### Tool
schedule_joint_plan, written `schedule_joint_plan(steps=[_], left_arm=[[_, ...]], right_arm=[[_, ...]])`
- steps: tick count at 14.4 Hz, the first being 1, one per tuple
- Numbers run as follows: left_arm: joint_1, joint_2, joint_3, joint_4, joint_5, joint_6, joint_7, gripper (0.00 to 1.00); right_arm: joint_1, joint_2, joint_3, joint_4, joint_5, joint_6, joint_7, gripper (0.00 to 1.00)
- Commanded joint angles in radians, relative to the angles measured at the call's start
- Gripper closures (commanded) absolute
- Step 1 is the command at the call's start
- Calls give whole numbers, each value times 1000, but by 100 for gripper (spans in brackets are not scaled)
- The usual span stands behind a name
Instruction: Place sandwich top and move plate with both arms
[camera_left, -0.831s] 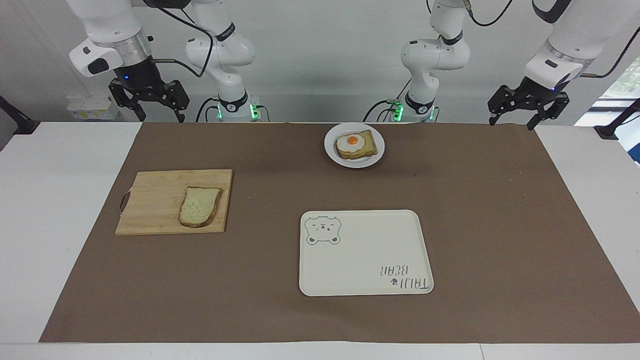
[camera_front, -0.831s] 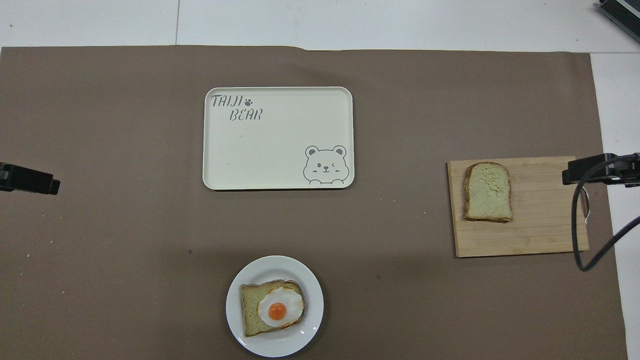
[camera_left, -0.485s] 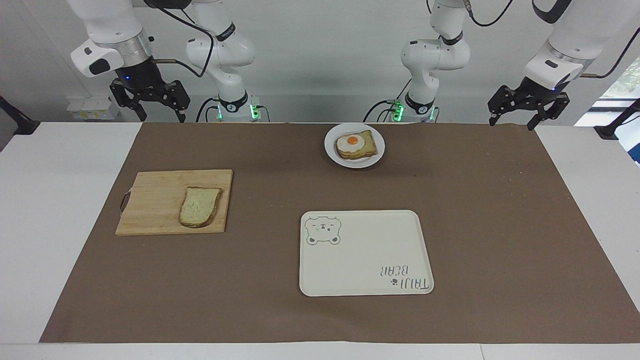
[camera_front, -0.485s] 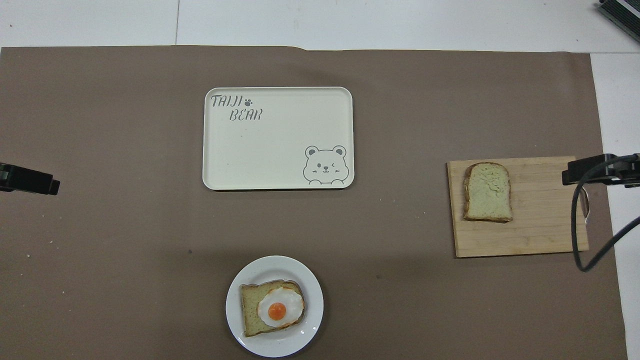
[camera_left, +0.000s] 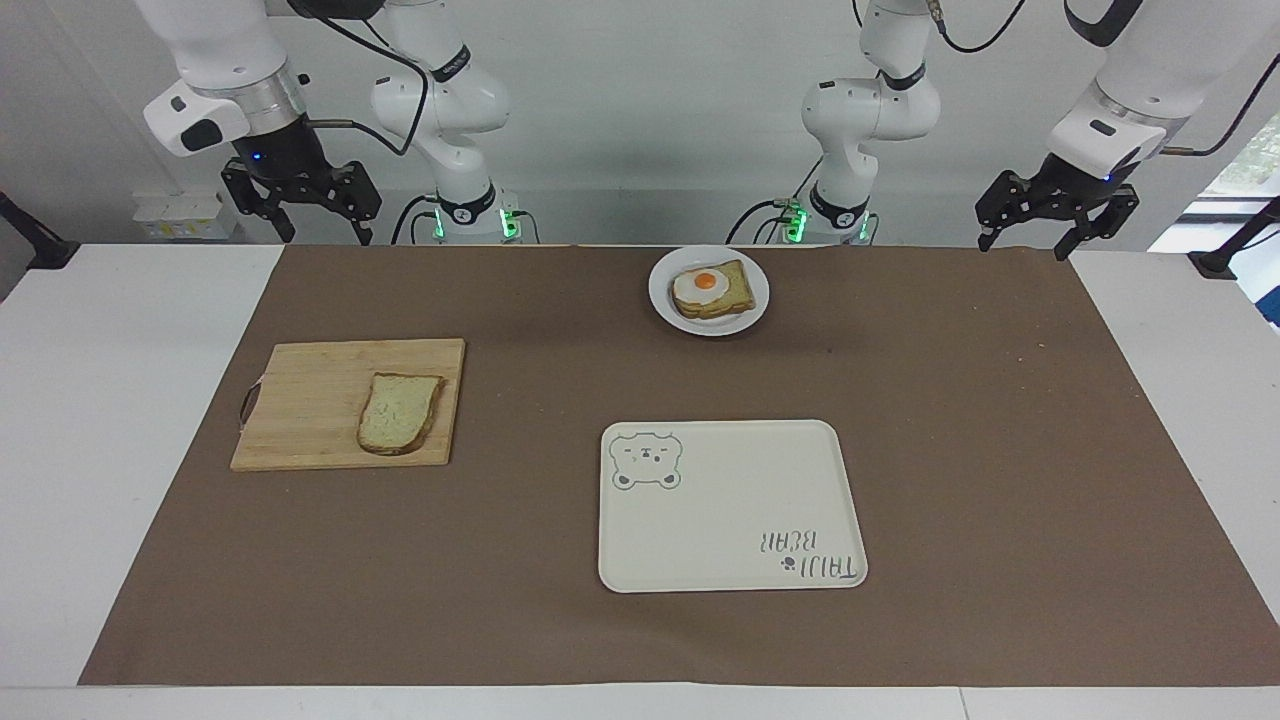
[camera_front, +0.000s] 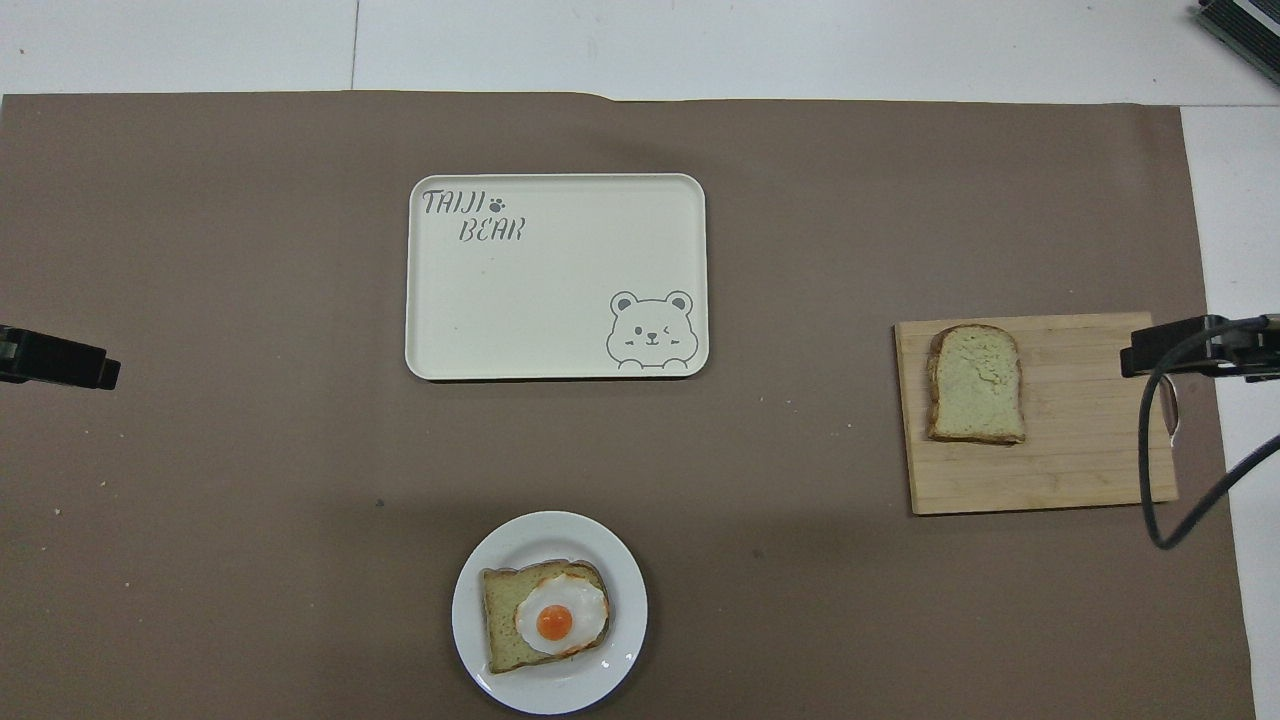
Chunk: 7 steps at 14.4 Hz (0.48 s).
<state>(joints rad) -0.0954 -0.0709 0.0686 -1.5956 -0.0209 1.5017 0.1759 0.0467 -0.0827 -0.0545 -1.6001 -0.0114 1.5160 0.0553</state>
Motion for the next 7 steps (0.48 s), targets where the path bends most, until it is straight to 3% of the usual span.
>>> schedule_joint_plan(steps=[1, 7], left_arm=[[9, -12, -3, -3, -8, -8, -1, 0], [9, -12, -3, -3, -8, -8, -1, 0]], right_arm=[[-4, -28, 1, -38, 14, 16, -12, 0], [-4, -28, 1, -49, 14, 27, -8, 0]])
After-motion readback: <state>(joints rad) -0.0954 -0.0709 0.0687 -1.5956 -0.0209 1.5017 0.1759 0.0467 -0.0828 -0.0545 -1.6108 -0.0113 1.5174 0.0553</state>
